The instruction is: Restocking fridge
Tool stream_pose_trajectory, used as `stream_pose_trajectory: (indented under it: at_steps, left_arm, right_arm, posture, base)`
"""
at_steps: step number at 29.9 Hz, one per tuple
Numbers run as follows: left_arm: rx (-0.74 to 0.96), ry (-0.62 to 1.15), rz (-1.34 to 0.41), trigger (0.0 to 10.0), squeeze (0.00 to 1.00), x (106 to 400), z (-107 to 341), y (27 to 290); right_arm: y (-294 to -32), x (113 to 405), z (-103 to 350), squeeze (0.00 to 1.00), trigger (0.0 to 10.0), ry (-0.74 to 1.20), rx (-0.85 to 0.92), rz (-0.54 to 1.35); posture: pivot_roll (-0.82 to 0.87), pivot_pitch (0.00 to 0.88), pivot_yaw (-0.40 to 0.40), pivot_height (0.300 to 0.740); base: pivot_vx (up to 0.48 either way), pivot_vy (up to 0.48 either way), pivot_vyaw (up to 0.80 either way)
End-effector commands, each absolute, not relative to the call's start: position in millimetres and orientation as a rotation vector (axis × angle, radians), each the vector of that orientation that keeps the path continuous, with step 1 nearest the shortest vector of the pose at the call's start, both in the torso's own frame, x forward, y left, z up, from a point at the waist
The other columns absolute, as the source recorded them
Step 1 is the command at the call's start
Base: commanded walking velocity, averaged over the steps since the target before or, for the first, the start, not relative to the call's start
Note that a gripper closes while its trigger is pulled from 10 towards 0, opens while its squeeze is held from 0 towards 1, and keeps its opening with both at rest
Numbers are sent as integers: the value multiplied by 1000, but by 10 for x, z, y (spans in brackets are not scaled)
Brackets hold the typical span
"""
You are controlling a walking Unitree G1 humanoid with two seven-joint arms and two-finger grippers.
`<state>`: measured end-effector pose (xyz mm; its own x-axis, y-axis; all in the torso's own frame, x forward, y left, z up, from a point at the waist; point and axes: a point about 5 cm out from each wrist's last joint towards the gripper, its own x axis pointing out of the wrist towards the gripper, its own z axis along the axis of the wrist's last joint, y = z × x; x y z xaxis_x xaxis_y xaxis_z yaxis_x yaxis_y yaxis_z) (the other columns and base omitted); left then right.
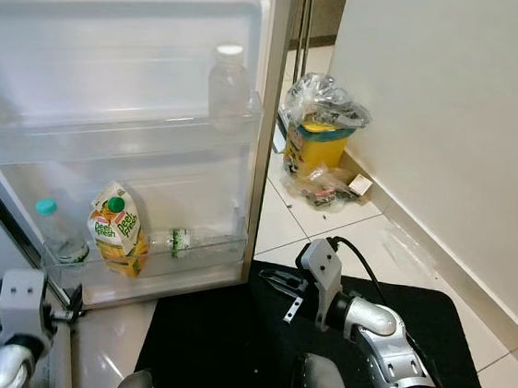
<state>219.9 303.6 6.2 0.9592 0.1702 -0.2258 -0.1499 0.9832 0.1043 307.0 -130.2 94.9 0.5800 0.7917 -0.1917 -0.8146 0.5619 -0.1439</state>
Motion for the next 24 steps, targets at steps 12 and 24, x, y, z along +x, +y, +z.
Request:
stream_pose_trajectory:
  at_steps: [12, 24]
  left_arm:
    - [14, 380, 218, 10000, 0, 2014, -217, 2906]
    - [-9, 443, 242, 10000, 0, 1979, -318, 2819]
  right_arm:
    - [-1254, 3021, 887, 0, 10000, 135, -188, 1022]
    - [-1244, 2982, 850, 0, 10000, 155, -185, 1067]
  posture:
    - [-62, 84, 25, 485]
    - [-66, 73, 19, 540]
  base:
    - [0, 0, 0]
    - [0, 0, 0]
